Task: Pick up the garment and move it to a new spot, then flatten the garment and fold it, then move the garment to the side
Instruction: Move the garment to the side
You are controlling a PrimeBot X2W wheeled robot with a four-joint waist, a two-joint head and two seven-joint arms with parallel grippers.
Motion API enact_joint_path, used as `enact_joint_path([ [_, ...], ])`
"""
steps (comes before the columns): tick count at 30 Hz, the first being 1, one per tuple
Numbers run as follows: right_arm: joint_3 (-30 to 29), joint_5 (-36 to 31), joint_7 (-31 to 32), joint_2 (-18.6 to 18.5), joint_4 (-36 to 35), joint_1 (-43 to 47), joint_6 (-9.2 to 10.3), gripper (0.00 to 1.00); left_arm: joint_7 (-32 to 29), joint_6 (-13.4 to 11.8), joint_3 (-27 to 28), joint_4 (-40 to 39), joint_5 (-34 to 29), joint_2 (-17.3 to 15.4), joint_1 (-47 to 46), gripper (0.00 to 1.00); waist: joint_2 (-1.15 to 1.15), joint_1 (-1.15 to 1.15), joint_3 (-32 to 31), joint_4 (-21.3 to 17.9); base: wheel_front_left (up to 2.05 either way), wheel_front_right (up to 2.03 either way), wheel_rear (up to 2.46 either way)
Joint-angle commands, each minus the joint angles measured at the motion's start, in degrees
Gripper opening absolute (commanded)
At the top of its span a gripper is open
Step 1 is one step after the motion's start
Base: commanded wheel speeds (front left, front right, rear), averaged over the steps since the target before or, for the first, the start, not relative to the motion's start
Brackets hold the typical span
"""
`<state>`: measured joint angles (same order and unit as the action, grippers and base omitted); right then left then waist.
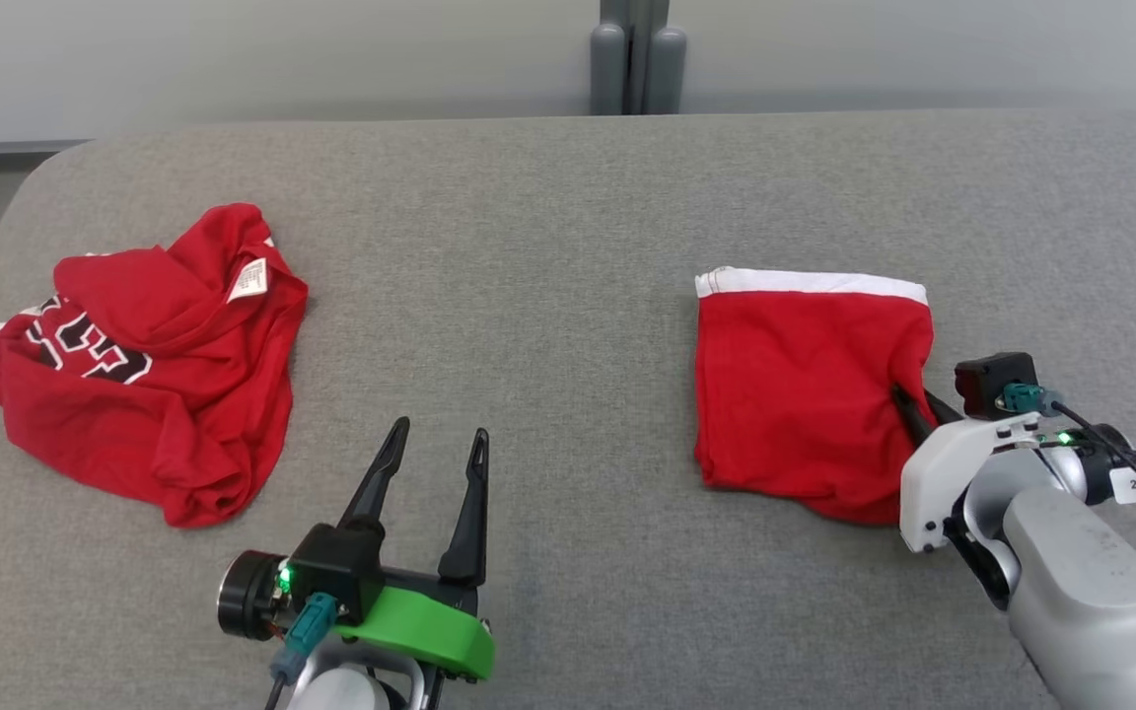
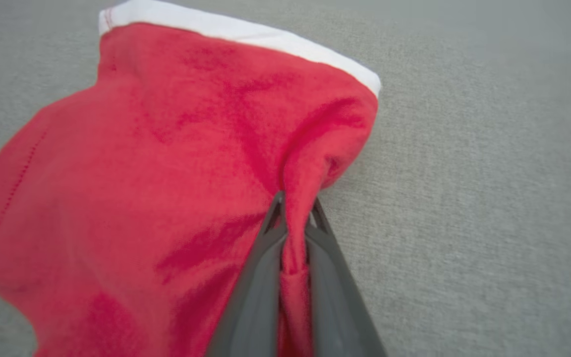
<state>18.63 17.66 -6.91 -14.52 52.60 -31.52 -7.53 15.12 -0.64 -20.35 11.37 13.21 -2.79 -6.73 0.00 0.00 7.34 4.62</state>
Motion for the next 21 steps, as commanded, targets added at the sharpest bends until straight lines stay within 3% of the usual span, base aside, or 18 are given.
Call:
enact_joint_path([
  [1,1.48,-0.64,0.04,-1.79,-0.15,-0.83,0.08,0.0,0.02,0.2,-0.38,-0.18,-0.53,-0.22,-0.6,1.0,0.0,0.0,-0.12,-1.94,0.0,0.0,0.0],
  [12,11.47,2.02,1.03,-14.97,-2.75,-5.11,0.08,0.0,0.02,0.79,-5.07,-1.37,-1.49,-0.24,-5.76,1.0,0.0,0.0,5.39,-6.88,0.0,0.0,0.0],
  [21,14.24,3.45,-1.44,-27.27,-1.03,-10.99,0.09,0.0,0.01,0.41,-8.71,-3.3,-2.92,-0.28,-11.24,1.0,0.0,0.0,12.34,-6.95,0.0,0.0,0.0],
])
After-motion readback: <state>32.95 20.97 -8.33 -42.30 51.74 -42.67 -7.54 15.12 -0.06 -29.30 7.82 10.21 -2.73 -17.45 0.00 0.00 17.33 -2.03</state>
